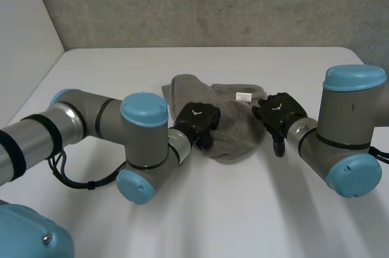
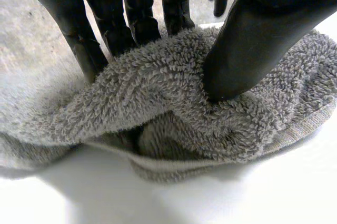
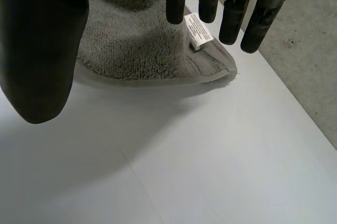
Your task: Fold the towel.
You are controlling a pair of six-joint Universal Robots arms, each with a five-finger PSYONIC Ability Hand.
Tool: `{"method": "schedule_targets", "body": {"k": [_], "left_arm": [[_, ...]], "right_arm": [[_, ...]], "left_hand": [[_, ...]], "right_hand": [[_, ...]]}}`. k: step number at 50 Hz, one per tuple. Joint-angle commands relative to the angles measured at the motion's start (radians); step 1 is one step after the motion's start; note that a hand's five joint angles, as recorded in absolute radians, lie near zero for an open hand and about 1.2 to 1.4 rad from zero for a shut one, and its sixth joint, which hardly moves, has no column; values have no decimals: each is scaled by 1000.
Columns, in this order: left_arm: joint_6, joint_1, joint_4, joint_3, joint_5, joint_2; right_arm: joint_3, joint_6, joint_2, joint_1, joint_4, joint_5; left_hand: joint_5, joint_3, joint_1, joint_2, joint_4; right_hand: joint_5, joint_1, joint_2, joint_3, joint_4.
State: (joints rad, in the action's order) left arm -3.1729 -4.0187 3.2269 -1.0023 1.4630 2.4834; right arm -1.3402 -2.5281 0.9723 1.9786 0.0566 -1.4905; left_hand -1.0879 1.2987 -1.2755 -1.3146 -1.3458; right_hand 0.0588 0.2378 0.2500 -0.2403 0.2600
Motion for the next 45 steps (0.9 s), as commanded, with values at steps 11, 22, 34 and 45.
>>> {"method": "schedule_targets", "body": {"k": [11,22,34,45], "left_arm": [[2,-121,-182,-363,-113,-619],[-4,-338,-115,-363,-289,-605],[17,-327,-81,-66,-300,-209],[113,-321,-102,-95,-303,-285]], "right_arm": [[4,-20,183,-33,-34,4],[-16,-34,238,-27,-26,4],[-36,-29,227,-3,-23,3],[-43,-41,227,-1,-20,6]], "left_hand": [[-134,98,-121,-82,-50],[-134,98,-121,-82,-50],[600,-636,613,652,683],[1067,-1103,1080,1119,1150]], "right_hand": [[-59,-63,-75,66,-85],[-59,-63,-75,66,-85],[-59,-63,-75,66,-85],[-59,-63,-75,66,-85]]}}
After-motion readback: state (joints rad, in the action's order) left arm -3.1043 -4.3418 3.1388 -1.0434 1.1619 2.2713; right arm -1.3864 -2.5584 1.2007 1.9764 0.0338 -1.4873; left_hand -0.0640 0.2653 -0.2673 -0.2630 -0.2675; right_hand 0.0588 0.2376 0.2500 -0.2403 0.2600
